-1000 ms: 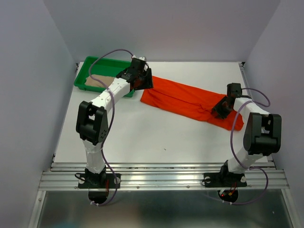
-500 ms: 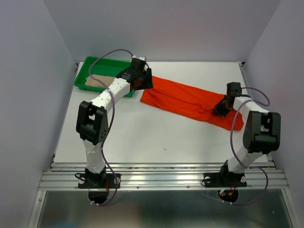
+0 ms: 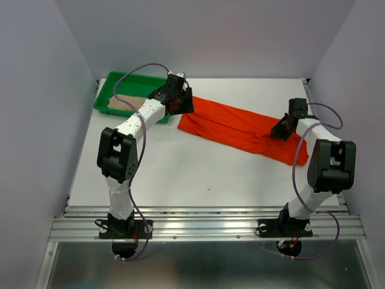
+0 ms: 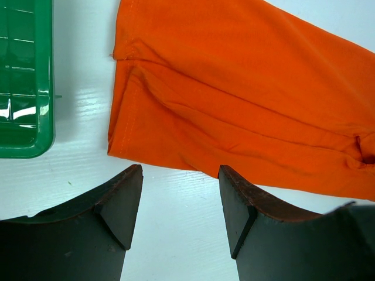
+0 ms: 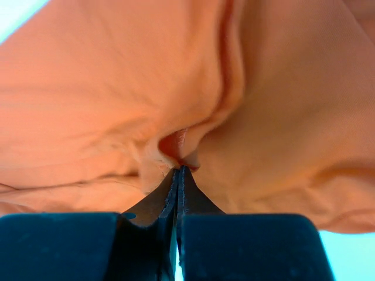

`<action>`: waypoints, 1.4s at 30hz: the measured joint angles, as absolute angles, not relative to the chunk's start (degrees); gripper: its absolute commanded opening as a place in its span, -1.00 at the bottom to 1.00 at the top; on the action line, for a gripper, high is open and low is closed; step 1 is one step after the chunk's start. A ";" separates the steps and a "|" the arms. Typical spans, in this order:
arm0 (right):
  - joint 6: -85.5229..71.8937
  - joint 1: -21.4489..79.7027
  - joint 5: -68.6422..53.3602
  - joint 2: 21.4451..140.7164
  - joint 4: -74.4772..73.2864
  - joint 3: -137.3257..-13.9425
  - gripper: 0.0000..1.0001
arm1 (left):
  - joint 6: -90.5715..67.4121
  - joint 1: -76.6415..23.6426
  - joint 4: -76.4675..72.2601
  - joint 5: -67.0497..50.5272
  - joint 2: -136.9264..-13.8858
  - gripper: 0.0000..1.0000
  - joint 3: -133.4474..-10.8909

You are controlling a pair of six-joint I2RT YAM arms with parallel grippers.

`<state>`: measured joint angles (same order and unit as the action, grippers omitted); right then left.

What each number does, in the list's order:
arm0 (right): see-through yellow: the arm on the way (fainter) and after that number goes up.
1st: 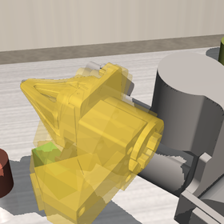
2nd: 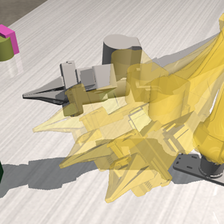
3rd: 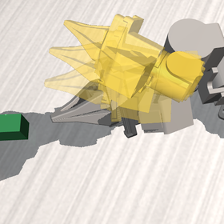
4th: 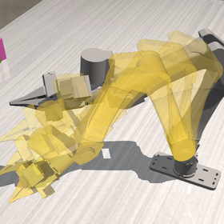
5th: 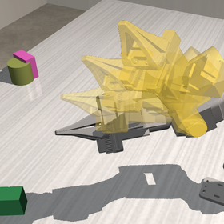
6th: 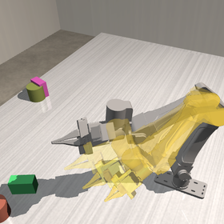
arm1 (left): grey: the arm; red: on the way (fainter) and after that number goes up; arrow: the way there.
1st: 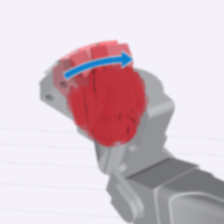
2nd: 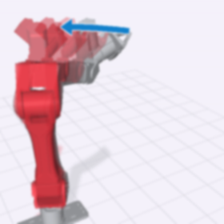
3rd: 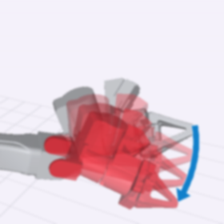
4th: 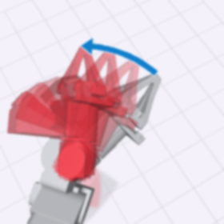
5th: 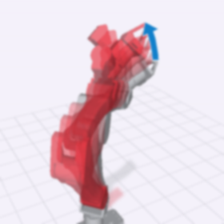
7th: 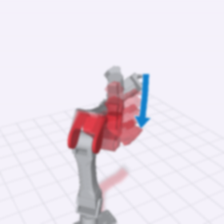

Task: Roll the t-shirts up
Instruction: Fold the T-shirt at the center of the board.

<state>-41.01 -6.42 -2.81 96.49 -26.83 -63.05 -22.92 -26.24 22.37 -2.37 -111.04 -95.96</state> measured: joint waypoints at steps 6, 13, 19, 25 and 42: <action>-40.66 -6.42 -3.66 99.88 -24.75 -68.45 -0.99 | -22.74 -26.24 22.63 -2.33 -111.94 0.31 -95.98; -39.72 -5.87 -5.85 109.01 -23.49 -77.17 -0.22 | -22.26 -26.26 23.03 -2.33 -112.14 0.31 -95.98; -38.44 -5.17 -7.25 110.41 -23.55 -80.07 0.23 | -21.78 -26.28 23.18 -2.35 -112.99 0.30 -95.98; -36.49 -4.80 -4.03 103.96 -24.67 -79.92 -0.73 | -21.41 -26.68 23.16 -2.55 -114.89 -0.07 -96.01; -34.65 -7.64 8.47 90.19 -30.74 -60.18 -0.99 | -20.53 -28.05 22.70 -1.37 -125.93 -1.00 -101.71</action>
